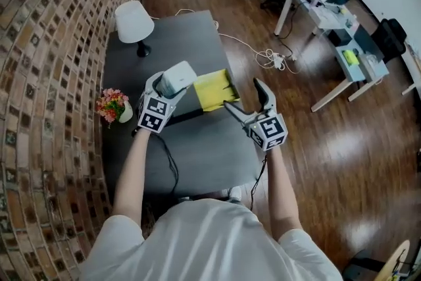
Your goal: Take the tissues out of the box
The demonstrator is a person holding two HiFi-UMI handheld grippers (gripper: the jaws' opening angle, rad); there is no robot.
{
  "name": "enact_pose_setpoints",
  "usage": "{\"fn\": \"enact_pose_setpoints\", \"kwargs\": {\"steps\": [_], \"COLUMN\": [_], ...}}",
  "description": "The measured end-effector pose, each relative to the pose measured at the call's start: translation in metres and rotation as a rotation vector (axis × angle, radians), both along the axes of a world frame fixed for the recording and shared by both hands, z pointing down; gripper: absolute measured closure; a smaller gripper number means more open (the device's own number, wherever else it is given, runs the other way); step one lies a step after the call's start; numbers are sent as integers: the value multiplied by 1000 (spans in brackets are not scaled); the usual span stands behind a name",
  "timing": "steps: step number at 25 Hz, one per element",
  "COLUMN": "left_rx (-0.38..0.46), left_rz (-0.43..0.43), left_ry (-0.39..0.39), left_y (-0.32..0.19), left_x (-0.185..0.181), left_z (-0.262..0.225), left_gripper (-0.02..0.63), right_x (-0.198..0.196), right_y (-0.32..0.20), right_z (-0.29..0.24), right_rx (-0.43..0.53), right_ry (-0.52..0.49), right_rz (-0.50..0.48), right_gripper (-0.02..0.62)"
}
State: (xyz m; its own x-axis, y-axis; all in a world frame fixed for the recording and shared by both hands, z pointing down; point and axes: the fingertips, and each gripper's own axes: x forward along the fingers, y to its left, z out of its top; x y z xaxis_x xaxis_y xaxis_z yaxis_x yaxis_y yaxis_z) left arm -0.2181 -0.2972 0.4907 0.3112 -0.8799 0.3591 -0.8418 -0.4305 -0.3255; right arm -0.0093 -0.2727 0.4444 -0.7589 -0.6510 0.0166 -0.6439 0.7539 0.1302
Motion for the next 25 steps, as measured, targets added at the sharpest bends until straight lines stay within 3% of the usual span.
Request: {"fn": "enact_pose_setpoints", "kwargs": {"steps": [6,13,20,25], "left_rx": [94,118,180,205], "left_rz": [-151,-294,-486,-526], "left_ry": [86,143,214,266], "left_y": [54,121,174,204], "left_x": [-44,-83,-102,-95], "left_z": [-28,-23,-7,0], "left_gripper": [236,236,236,236], "right_x": [-14,-35,-41,-43], "right_y": [7,30,45,63], "right_z": [-9,0,1,16], "right_rx": [1,-12,-5,-28], "right_ry": [-57,-65,-140,-162], "right_rz": [-7,-52,21,63], "right_gripper": [95,95,95,94]}}
